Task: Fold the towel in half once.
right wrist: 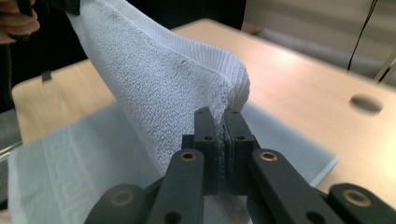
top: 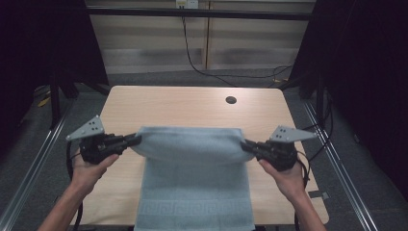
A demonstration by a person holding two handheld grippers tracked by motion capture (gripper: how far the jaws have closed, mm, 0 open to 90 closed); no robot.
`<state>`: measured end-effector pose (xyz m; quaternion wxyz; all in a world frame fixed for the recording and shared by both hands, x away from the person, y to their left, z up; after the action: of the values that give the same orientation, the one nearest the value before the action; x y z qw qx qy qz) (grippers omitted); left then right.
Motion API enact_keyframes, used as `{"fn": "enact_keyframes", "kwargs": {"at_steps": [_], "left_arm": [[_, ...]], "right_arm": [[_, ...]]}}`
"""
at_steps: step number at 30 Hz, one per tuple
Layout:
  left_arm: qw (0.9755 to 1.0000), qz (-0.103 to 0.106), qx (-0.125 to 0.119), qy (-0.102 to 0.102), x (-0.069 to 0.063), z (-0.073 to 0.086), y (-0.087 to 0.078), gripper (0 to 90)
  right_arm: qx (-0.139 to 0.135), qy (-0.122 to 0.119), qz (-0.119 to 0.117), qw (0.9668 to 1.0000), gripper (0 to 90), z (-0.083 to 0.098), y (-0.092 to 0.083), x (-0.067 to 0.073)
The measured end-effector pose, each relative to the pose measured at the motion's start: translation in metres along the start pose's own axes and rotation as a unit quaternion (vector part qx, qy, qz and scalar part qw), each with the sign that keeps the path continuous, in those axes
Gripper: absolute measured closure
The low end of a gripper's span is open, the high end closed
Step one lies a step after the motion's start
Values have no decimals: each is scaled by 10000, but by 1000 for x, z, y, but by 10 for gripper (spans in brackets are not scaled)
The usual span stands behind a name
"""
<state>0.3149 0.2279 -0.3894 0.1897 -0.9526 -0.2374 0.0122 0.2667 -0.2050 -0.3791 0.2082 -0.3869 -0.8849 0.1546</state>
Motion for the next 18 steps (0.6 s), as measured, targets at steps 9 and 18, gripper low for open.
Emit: {"fn": "enact_keyframes", "kwargs": {"at_steps": [9, 18], "left_arm": [[9971, 374, 395, -530, -32, 76, 9, 830], [9921, 878, 767, -453, -76, 106, -8, 776]], "right_arm": [[537, 545, -243, 9968, 847, 79, 17, -3], [953, 533, -450, 9930, 778, 125, -4, 22]]}}
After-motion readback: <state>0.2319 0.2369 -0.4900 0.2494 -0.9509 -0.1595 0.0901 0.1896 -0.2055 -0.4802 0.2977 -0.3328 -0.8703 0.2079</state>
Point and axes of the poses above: each handheld gripper's, and its own axes: y roughly forward along the jaws, z roughly out of its underside, x roughly to its left, the point moved 3 cm from there along y, roughly forward along the jaws, and after that the axes turned 12 degrees about y, right-handed, at the moved point
